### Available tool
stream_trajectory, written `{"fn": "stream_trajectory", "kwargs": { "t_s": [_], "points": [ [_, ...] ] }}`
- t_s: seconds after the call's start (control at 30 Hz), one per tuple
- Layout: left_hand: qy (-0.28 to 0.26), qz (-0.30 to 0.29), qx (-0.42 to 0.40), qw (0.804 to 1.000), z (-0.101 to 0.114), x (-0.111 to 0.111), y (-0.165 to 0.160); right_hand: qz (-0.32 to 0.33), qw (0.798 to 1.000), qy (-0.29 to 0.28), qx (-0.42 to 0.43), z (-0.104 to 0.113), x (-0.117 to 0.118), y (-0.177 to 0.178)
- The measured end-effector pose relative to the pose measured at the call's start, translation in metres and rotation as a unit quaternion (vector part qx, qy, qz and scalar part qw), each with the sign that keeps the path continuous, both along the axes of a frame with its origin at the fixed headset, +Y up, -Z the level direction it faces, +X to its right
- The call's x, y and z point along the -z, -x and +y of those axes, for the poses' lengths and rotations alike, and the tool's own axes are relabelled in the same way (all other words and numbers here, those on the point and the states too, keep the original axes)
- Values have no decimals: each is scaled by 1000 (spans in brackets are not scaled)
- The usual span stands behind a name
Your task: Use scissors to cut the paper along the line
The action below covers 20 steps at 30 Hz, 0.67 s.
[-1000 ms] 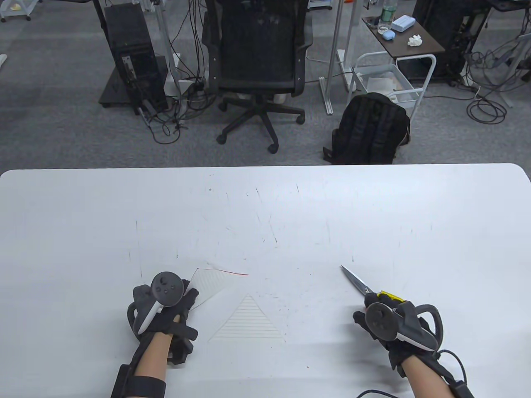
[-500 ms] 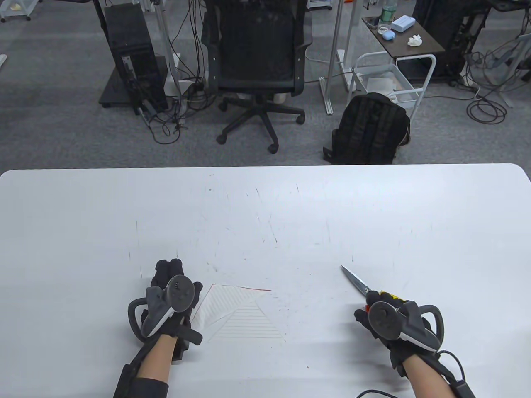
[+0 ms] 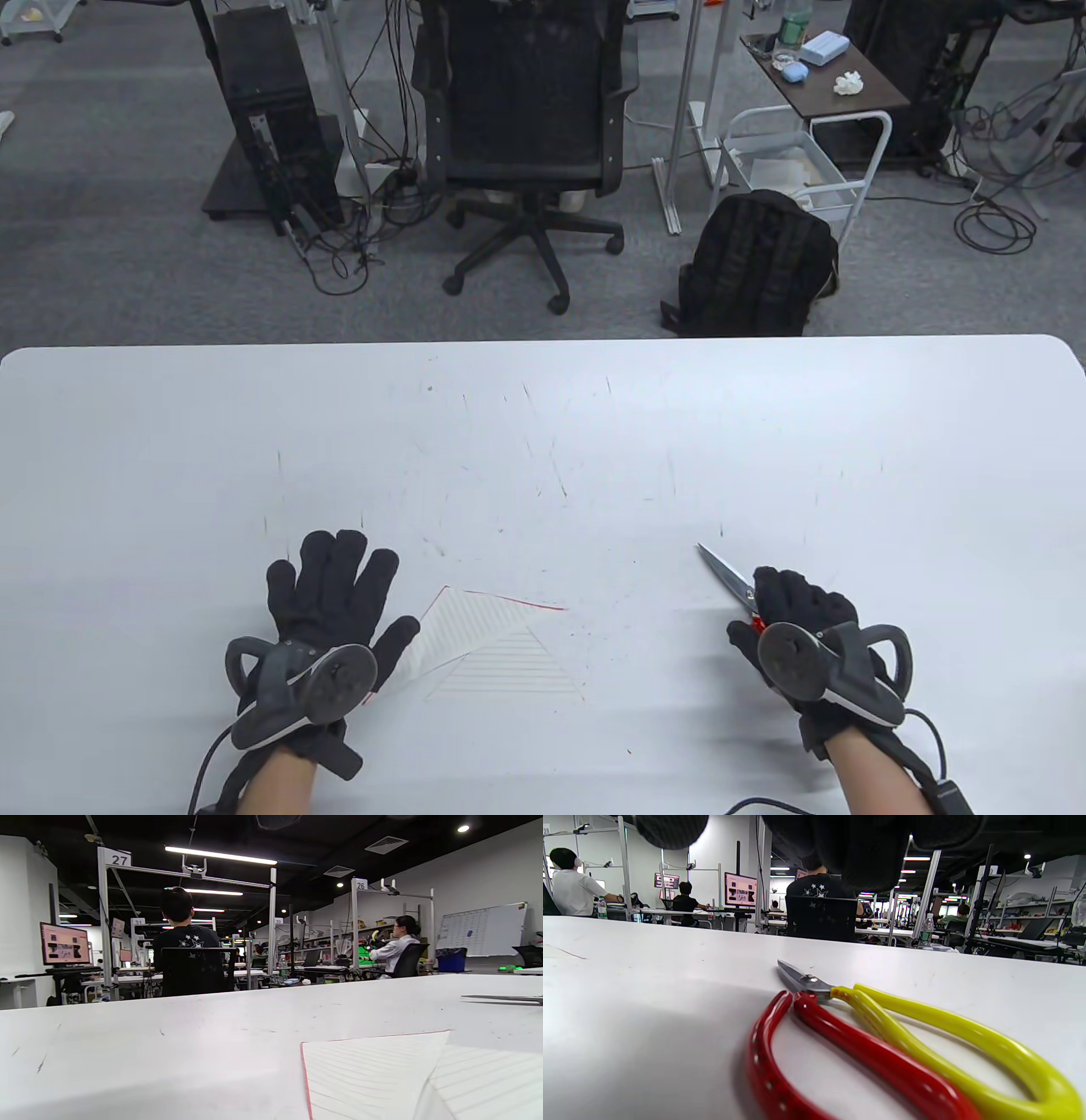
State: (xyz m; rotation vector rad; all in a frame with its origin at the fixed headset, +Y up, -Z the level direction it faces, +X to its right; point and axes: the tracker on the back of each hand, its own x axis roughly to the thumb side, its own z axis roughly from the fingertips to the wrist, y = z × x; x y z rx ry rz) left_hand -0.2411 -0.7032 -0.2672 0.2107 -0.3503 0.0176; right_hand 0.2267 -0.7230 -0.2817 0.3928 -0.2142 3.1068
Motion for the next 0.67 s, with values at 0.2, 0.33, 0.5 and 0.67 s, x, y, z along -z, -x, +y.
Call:
{"fn": "stream_trajectory", "kwargs": {
  "t_s": [0.2, 0.33, 0.5, 0.67],
  "points": [
    [36, -13, 14, 999, -4, 0, -7, -1, 1000, -2, -8, 2, 0, -3],
    [33, -17, -2, 999, -2, -1, -7, -1, 1000, 4, -4, 0, 1, -4],
    [39, -16, 4, 999, -5, 0, -8, 4, 1000, 13, -5, -1, -1, -2],
    [45, -13, 2, 999, -6, 0, -8, 8, 1000, 21, -3, -1, -1, 0]
  ]
}}
